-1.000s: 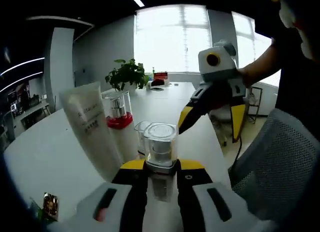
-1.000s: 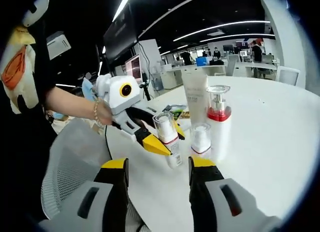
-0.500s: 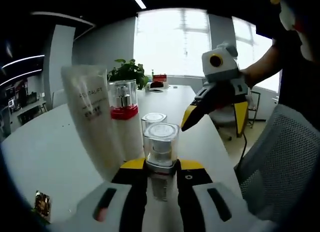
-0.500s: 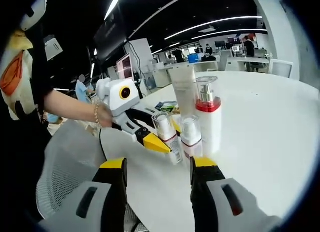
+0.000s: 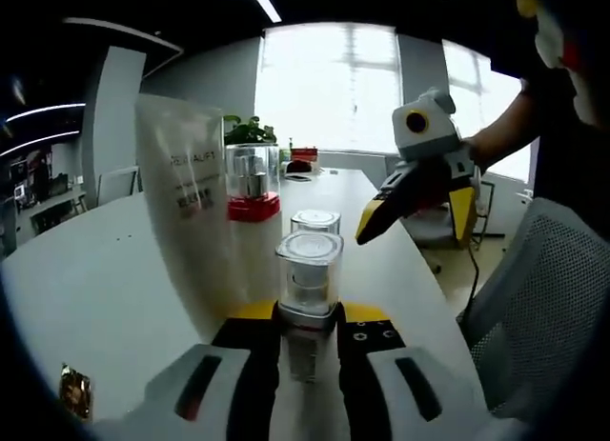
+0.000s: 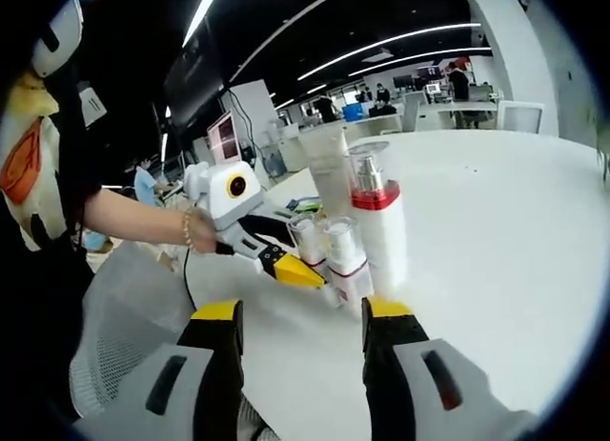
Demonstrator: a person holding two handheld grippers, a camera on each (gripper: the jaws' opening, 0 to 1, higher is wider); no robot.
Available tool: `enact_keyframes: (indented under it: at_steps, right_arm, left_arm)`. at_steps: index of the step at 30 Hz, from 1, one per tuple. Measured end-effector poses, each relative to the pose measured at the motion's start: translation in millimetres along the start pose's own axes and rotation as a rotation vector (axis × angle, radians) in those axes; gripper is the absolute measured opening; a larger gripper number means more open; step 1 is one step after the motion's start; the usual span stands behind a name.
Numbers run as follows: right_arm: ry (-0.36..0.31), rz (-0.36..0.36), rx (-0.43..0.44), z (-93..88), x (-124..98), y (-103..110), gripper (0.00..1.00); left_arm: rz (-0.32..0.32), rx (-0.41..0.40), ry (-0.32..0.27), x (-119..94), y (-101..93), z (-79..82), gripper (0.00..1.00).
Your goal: Arrange the skincare products in the storage area until every visible bottle or jar stands upright without overlapping.
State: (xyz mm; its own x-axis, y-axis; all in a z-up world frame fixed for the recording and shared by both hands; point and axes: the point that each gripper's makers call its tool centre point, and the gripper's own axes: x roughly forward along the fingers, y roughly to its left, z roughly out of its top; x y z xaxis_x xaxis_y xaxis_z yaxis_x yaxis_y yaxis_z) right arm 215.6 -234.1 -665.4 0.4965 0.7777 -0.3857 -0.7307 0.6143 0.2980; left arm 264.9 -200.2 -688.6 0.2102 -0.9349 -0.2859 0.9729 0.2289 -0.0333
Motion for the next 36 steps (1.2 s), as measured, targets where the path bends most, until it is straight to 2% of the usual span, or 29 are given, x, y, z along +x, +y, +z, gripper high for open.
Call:
enact_keyframes:
  at_steps: [8,15,19,36]
  right_arm:
    - [0.006,0.001,0.007,-2.8,1.3,0.1,0.49]
    - [0.004,0.003,0.01,-3.2,0.9,-1.0,0.49]
    - [0.003,0.002,0.013,-3.3,0.0,-1.2,0.49]
    - [0.006,0.016,0.005,-0.9,0.6,3.2,0.52]
  left_arm:
    - [-0.006,0.004,0.003,3.4,3.3,3.0,0.17]
    - [-0.001,0.0,0.005,3.7,6.2,-1.9,0.17]
    - [0.002,0.001,0.011,3.1,6.7,-4.6,0.21]
    - [0.031,0.01,0.039,-7.6,9.4,-7.6,0.24]
